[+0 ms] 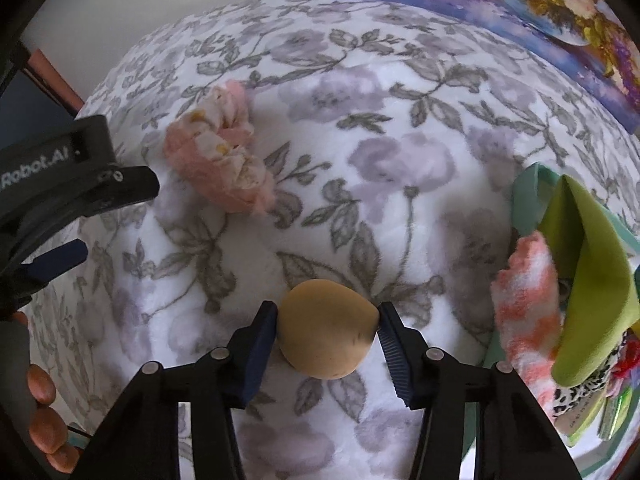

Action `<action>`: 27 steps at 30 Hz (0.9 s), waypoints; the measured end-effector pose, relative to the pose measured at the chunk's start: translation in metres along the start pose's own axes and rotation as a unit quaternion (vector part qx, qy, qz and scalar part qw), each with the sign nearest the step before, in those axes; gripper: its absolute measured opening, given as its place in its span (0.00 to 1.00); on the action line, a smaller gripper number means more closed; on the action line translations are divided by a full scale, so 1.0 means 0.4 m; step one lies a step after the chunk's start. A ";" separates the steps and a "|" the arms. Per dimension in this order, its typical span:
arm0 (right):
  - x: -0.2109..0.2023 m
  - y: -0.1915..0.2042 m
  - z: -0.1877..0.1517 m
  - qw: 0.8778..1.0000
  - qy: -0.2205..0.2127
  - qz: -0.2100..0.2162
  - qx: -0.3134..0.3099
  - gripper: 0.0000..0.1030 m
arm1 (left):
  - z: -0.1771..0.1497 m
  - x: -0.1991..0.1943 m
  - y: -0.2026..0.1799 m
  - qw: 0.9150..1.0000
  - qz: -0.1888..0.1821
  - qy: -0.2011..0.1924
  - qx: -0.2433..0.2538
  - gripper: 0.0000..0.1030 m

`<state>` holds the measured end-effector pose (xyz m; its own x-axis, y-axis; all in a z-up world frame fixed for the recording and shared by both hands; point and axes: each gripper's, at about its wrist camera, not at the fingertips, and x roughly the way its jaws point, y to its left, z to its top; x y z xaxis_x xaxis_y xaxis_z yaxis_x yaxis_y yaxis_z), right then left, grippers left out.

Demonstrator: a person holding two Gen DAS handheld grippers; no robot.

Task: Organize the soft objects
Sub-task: 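Grasp the pink scrunchie with the left tool while the right tool grasps the tan round puff, then lift and carry the scrunchie with the left tool while the right tool carries the puff to the tray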

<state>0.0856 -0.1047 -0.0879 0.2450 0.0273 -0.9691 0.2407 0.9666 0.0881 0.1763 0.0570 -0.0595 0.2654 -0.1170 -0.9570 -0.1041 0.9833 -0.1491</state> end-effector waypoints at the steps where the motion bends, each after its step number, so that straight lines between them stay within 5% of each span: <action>1: -0.004 -0.009 0.008 1.000 -0.002 0.001 0.003 0.52 | -0.003 -0.005 -0.009 1.000 -0.003 -0.002 0.000 0.92; 6: -0.043 -0.040 0.034 1.000 -0.022 -0.001 0.013 0.52 | -0.001 -0.005 -0.056 0.999 -0.026 -0.012 0.018 0.91; 8: -0.058 -0.046 0.041 0.999 -0.029 -0.005 0.015 0.52 | -0.004 0.002 -0.072 0.999 -0.038 -0.011 0.020 0.75; 12: -0.074 -0.063 0.060 0.999 -0.037 -0.010 0.014 0.52 | -0.013 0.007 -0.105 0.998 -0.046 -0.012 0.040 0.57; 17: -0.077 -0.066 0.077 0.999 -0.040 -0.008 0.014 0.52 | -0.019 0.032 -0.130 0.996 -0.072 -0.009 0.046 0.14; 27: -0.103 -0.050 0.051 0.999 -0.047 -0.009 0.016 0.52 | -0.017 -0.013 -0.136 0.993 -0.096 -0.040 0.056 0.06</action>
<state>0.0898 -0.1303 -0.0449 0.3278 -0.0163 -0.9446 0.2756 0.9580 0.0792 0.1740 0.0032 -0.0482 0.3460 -0.2970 -0.8900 0.0619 0.9537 -0.2942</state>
